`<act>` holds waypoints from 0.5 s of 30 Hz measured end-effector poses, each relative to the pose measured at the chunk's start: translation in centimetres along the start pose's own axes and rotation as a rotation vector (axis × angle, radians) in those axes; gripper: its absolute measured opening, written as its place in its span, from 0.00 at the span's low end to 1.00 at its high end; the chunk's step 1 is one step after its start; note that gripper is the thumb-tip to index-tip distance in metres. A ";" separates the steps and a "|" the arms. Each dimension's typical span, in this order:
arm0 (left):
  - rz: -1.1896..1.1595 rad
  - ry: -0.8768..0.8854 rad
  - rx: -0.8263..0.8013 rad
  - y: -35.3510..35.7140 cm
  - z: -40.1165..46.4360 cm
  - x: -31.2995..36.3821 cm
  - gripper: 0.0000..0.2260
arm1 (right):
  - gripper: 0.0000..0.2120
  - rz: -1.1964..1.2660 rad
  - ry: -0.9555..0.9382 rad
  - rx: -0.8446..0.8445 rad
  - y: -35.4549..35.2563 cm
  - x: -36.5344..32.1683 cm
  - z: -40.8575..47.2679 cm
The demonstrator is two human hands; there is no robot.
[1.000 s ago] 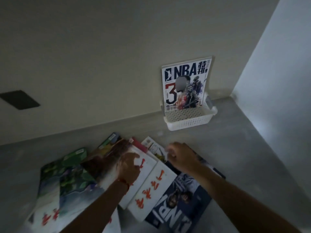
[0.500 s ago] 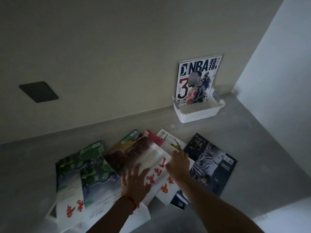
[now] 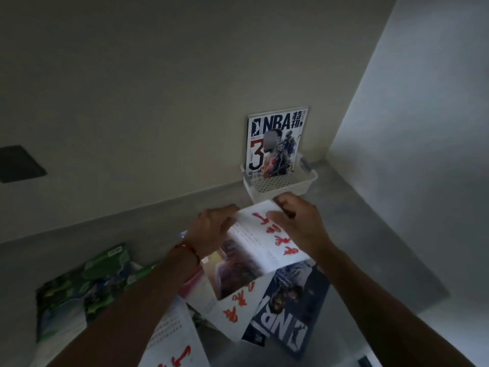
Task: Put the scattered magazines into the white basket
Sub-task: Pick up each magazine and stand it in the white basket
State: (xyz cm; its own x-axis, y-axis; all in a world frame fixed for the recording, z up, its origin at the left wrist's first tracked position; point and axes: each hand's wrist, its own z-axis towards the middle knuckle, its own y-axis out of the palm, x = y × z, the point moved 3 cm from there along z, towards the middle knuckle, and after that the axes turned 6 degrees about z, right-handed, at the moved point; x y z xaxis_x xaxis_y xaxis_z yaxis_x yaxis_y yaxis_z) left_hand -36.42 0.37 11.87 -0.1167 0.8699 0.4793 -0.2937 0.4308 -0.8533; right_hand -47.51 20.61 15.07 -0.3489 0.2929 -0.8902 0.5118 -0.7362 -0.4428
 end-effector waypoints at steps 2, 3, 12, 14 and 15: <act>-0.083 -0.078 0.094 -0.5 1.9 1.2 0.11 | 0.13 0.093 0.010 0.117 -3.0 1.1 1.4; -0.133 -0.109 0.131 -0.6 2.7 1.8 0.09 | 0.16 0.129 0.032 0.183 -4.5 2.1 1.9; -0.389 -0.331 0.330 -0.1 12.8 7.5 0.06 | 0.10 0.229 0.124 0.145 -13.9 8.9 10.0; -0.554 -0.371 0.339 -0.5 13.7 7.2 0.05 | 0.03 0.112 -0.003 0.184 -15.3 7.8 12.5; -0.607 -0.388 0.354 -0.4 14.4 7.1 0.06 | 0.01 0.065 -0.056 0.185 -16.3 7.0 14.0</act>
State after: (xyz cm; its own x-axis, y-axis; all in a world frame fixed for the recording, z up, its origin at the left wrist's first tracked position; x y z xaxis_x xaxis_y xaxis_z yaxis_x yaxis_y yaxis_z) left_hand -50.79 2.85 18.58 -0.1423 0.3348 0.9315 -0.6874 0.6437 -0.3363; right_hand -69.25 26.12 17.54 -0.3657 0.2103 -0.9067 0.3833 -0.8537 -0.3526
